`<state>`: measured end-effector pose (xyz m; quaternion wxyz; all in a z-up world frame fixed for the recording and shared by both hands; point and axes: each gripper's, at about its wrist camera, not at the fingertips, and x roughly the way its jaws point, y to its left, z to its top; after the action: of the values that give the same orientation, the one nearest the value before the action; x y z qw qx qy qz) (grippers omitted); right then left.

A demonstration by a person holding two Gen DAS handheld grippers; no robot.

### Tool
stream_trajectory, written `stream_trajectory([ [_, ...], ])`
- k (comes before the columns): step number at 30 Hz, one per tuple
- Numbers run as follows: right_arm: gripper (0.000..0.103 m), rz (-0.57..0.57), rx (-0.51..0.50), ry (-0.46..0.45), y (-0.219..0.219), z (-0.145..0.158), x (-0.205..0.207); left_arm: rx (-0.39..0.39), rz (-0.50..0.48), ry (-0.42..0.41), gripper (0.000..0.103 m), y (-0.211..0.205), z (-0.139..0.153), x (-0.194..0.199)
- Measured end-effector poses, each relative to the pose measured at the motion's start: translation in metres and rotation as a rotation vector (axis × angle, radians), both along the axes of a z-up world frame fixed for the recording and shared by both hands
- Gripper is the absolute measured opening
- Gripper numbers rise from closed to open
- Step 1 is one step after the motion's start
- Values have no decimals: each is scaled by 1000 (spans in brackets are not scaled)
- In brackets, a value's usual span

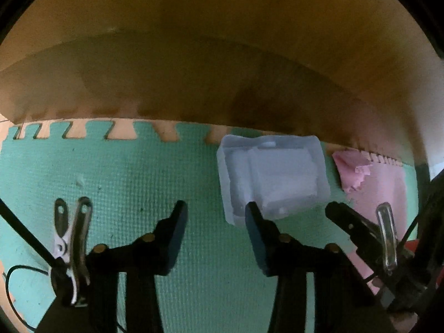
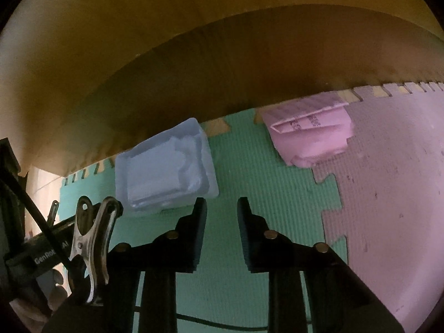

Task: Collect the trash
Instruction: 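Move both grippers away from the bucket toward the clear plastic tray, then close the right gripper on the clear plastic tray's rim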

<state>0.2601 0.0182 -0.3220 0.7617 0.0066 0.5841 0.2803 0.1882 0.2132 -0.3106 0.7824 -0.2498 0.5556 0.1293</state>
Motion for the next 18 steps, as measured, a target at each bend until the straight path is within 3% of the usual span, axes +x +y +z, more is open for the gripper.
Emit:
stream_trajectory([
  [9,23,14,-25,-17,11,-13,11,25,-21,-2,41,-5,-8,13],
  [18,23,-48,66,-52,-2,7,9,29,8,4,42,0,-13,15],
])
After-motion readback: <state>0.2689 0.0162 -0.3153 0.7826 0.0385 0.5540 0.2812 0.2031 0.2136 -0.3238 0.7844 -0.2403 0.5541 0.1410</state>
